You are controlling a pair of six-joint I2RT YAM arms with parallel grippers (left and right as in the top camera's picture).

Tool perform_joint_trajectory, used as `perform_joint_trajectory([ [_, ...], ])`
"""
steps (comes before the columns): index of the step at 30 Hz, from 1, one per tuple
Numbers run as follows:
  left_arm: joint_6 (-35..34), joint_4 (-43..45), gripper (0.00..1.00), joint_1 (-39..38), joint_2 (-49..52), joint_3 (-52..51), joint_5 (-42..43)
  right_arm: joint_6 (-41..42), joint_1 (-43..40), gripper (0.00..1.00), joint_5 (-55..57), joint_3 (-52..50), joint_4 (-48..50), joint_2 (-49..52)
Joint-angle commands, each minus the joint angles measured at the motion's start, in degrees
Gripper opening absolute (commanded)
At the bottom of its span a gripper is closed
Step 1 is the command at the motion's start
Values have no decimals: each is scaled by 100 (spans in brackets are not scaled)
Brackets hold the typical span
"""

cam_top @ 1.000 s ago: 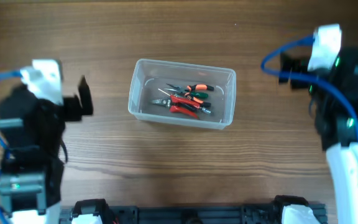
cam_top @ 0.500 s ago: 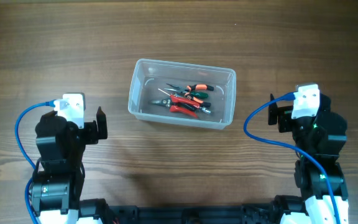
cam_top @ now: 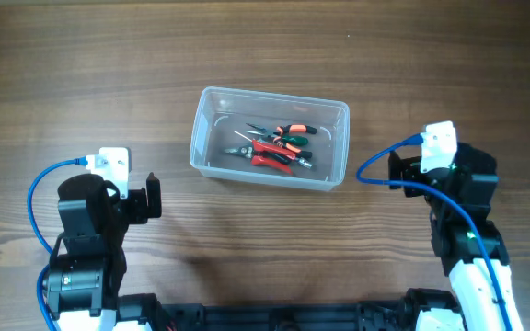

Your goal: Pack container

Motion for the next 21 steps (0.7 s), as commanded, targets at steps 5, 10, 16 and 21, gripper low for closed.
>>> perform_joint_trajectory([
  [5,-33,0,100,37,-37,-33,-57,-50,35,100,-109,-9,-682,-1458],
  [10,-33,-2,100,37,-37,-33,-57,758,35,100,-498,-94,-1091,-3132],
  [16,-33,-2,100,37,-37,-33,-57,1467,138,100,140,-1207,1333,-3939],
  [21,-33,-2,100,37,-37,-33,-57,2116,693,100,1211,-2334,2804,-4293],
])
